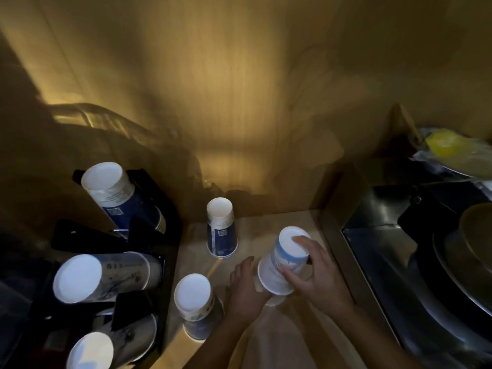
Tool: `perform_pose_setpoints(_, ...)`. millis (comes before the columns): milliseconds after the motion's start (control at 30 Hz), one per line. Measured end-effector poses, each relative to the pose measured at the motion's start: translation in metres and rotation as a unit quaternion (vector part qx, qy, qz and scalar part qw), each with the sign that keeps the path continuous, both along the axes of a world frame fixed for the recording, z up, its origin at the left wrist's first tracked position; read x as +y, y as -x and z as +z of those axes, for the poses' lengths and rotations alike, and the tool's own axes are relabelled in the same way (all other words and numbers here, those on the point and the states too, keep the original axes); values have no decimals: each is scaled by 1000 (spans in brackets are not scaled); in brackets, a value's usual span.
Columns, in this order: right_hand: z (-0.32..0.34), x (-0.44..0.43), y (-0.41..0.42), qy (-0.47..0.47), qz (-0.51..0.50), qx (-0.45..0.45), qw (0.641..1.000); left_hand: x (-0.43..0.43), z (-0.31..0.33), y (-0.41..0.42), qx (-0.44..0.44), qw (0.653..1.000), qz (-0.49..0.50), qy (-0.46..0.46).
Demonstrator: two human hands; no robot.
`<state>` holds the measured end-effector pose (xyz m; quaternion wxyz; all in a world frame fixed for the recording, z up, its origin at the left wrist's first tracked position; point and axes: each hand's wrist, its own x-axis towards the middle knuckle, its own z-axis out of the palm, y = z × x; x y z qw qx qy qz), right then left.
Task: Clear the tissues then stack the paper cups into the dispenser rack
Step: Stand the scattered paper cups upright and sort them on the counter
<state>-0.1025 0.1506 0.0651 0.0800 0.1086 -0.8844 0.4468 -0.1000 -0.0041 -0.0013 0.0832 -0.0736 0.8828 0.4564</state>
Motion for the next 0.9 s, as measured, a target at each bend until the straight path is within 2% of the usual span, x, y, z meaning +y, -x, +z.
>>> perform_pose_setpoints(67, -14, -4, -1, -32, 1, -17, 999, -2, 1, 0, -31, 999, 11, 20)
perform_pose_setpoints(133, -28, -7, -2, -61, 15, -31, 998, -3, 4, -1, -22, 999, 24, 36)
perform_pose_setpoints(200, -39, -10, -3, -74, 33, -64, 995, -5, 5, -6, 20, 999, 30, 15)
perform_pose_setpoints(333, -54, -19, -6, -54, 61, -87, 993, -9, 21, -17, 187, 981, 24, -36)
perform_pose_setpoints(400, -58, -23, -6, -56, 57, -80, 994, -7, 30, -17, 212, 976, -7, -49)
perform_pose_setpoints(467, -58, -26, -1, -60, 44, -82, 994, -6, 35, -16, 186, 981, -44, -41)
perform_pose_setpoints(500, -58, -28, 3, -64, 39, -87, 993, -6, 37, -14, 171, 983, -63, -11)
perform_pose_setpoints(567, -57, -30, 13, -89, 28, -95, 991, -3, 40, -4, 150, 976, -96, 121)
perform_pose_setpoints(600, -56, -31, 19, -108, 21, -90, 990, 0, 43, 5, 140, 965, -114, 191)
perform_pose_setpoints(667, -55, -31, 30, -135, 15, -66, 989, 7, 53, 23, 123, 941, -154, 274)
perform_pose_setpoints(767, -54, -29, 49, -148, -2, -46, 988, 14, 63, 46, 116, 920, -200, 315)
perform_pose_setpoints(900, -50, -29, 76, -168, -45, -80, 981, 10, 65, 72, 110, 908, -235, 328)
